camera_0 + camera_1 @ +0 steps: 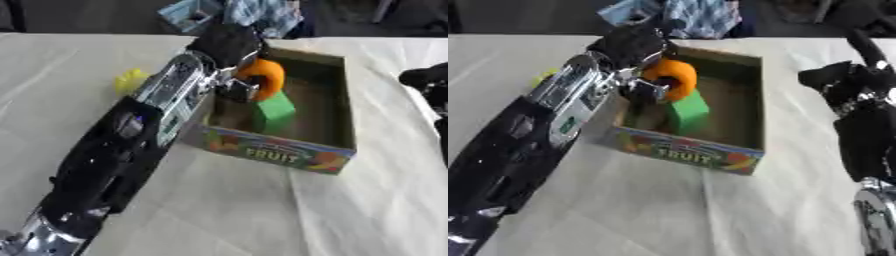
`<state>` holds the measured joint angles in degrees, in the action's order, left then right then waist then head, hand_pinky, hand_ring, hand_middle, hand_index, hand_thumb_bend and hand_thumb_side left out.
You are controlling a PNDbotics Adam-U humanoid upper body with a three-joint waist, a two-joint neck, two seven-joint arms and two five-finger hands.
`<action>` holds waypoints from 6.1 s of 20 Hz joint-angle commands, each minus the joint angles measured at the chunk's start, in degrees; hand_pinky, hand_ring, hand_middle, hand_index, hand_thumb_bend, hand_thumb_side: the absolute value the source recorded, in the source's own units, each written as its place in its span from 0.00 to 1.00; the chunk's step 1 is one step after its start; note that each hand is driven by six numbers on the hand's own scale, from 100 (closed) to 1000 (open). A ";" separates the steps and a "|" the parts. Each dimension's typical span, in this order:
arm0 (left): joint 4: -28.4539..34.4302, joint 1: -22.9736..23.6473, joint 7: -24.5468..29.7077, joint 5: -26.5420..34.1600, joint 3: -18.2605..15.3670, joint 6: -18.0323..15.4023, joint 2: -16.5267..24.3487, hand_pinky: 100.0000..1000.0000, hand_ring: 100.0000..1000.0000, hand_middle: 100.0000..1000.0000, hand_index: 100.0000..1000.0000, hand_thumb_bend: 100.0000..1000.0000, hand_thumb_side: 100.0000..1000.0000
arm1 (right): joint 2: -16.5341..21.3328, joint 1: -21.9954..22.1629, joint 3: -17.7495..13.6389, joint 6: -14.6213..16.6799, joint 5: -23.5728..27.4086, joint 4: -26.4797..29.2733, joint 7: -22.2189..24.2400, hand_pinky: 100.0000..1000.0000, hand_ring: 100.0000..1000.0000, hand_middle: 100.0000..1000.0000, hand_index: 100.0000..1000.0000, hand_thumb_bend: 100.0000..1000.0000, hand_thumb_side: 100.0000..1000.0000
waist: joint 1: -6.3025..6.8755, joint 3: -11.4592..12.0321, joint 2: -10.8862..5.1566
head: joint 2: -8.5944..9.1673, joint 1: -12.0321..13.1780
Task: Pick up objects on the table and place them in the box.
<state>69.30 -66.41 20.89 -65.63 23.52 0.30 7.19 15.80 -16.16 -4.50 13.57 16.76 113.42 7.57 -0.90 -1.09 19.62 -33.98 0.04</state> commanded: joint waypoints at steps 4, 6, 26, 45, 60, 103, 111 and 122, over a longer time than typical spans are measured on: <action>0.30 -0.40 1.99 -0.47 0.64 -2.72 0.20 0.62 0.79 1.00 0.81 0.00 0.13 | 0.38 -0.68 -0.08 -0.06 0.35 1.17 0.12 0.78 0.69 0.54 0.97 0.29 1.00 | -0.03 -0.02 -1.11 | 0.51 -0.24; 0.50 -0.20 2.50 -1.80 0.60 -3.56 0.33 0.77 0.86 1.00 0.83 0.08 0.35 | 0.37 -0.65 -0.10 -0.08 0.35 1.17 0.12 0.78 0.69 0.54 0.97 0.29 1.00 | -0.03 0.01 -1.12 | 0.54 -0.28; 10.41 -0.15 -2.75 -6.53 -2.36 2.09 4.19 0.84 0.90 1.00 0.84 0.43 1.00 | 0.44 -0.09 -0.17 -0.51 0.05 1.17 0.21 0.78 0.69 0.53 0.97 0.29 1.00 | 0.22 0.72 -1.46 | -0.05 -0.97; 20.69 1.60 15.42 21.82 -7.53 2.14 26.10 0.78 0.89 1.00 0.85 0.28 1.00 | 2.28 1.35 -0.96 0.09 -1.29 1.17 -0.73 0.78 0.69 0.53 0.97 0.29 1.00 | 1.45 3.46 -2.01 | -2.23 -3.63; 13.19 4.63 24.50 21.60 -7.80 -9.13 29.82 0.82 0.90 1.00 0.88 0.71 1.00 | 2.43 1.46 -1.04 1.29 -2.05 1.17 -0.38 0.78 0.68 0.53 0.97 0.28 1.00 | 0.61 3.40 -0.68 | -2.43 -2.94; -1.00 2.42 17.23 6.85 -8.76 -12.03 23.15 0.59 0.77 1.00 0.90 0.31 0.37 | 1.37 0.51 -0.57 -0.02 -2.16 1.17 1.14 0.78 0.68 0.53 0.97 0.29 1.00 | 1.07 1.95 0.91 | 0.03 -1.63; -2.38 2.28 16.03 7.38 -9.03 -11.96 22.40 0.58 0.77 1.00 0.89 0.27 0.37 | 1.08 0.40 -0.43 -0.28 -2.39 1.17 1.55 0.78 0.68 0.53 0.98 0.29 1.00 | 1.14 1.56 1.30 | 0.54 -1.48; -4.72 2.90 15.97 6.05 -9.29 -11.94 21.78 0.57 0.76 1.00 0.85 0.23 0.35 | 0.72 0.27 -0.49 -0.51 -2.51 1.17 1.68 0.78 0.68 0.53 0.98 0.29 1.00 | 1.15 1.16 1.66 | 1.05 -1.24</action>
<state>64.28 -62.56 36.99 -59.36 14.93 -11.53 28.15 16.14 -15.42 -4.89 13.03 14.61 113.42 9.08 0.25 0.06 22.32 -33.61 -1.38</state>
